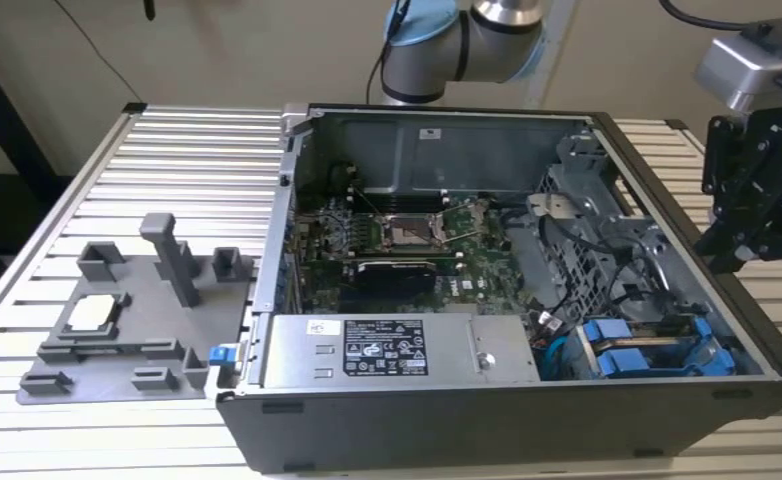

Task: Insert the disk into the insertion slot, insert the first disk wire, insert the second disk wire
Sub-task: 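Insert the first disk wire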

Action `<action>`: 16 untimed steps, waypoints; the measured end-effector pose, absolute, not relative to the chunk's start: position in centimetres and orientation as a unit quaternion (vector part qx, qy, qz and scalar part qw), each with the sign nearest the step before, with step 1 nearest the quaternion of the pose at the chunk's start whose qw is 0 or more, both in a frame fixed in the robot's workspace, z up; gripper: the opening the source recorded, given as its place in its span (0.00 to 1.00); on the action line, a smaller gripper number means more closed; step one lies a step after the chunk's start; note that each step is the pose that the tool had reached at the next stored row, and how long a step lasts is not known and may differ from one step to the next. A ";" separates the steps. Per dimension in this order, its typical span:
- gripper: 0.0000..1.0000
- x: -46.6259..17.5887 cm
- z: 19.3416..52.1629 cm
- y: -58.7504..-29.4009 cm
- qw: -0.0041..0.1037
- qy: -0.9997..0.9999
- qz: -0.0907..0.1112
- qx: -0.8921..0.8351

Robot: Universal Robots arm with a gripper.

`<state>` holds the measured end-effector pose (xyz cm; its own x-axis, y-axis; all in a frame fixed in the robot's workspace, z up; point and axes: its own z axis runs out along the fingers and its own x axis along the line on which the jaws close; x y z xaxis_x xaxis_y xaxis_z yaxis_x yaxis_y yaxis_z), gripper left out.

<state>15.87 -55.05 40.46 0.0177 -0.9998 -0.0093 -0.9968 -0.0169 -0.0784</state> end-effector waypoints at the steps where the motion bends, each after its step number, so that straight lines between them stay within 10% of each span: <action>1: 0.26 15.9 40.5 -54.9 0.031 0.700 -0.024 -0.713; 16: 0.26 14.6 40.4 -53.3 0.031 0.702 -0.025 -0.711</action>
